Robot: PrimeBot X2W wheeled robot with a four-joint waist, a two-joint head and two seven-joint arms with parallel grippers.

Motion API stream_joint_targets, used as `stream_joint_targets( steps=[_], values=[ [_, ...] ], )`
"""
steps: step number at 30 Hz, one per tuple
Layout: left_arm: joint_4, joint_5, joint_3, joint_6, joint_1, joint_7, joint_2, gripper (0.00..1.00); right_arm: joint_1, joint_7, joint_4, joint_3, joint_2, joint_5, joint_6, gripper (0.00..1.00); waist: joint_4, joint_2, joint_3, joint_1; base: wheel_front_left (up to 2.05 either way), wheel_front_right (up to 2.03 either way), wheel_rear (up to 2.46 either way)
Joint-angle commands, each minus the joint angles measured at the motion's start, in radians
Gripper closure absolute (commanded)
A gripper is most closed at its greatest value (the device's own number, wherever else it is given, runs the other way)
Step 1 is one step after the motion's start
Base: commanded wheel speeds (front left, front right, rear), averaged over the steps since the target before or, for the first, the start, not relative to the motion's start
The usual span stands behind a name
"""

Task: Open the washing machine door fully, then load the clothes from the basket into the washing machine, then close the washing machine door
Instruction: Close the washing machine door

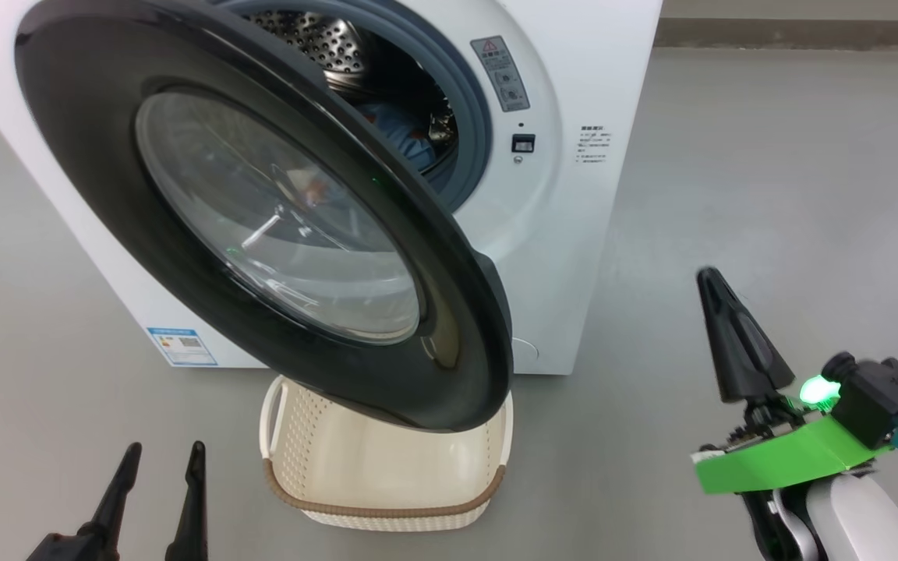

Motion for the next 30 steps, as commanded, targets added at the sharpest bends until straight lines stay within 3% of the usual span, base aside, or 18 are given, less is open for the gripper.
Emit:
stream_joint_targets(
  steps=[1,12,19,30],
  values=[
    [-0.032,0.012,0.031,-0.002,-0.009,-0.011,0.011,0.00,-0.057,-0.005,-0.061,0.044,-0.002,0.014,0.004,1.00,0.015,0.0000,-0.011,0.0000,0.00,0.00,0.00],
    [-0.050,0.024,0.013,-0.002,0.001,-0.011,0.002,0.00,-0.129,-0.005,-0.173,0.260,0.014,0.059,0.004,1.00,0.077,0.0000,-0.026,0.0000,0.00,0.00,0.00],
    [-0.051,0.020,0.010,-0.002,0.004,-0.011,-0.008,0.00,-0.107,-0.005,-0.075,0.365,0.011,0.095,0.004,1.00,0.113,0.0000,-0.018,0.0000,0.00,0.00,0.00],
    [-0.046,0.014,0.008,-0.002,-0.014,-0.011,-0.025,0.00,-0.124,-0.005,0.121,0.437,0.011,0.137,0.004,1.00,0.139,0.0000,0.012,0.0000,0.00,0.00,0.00]
  ],
)
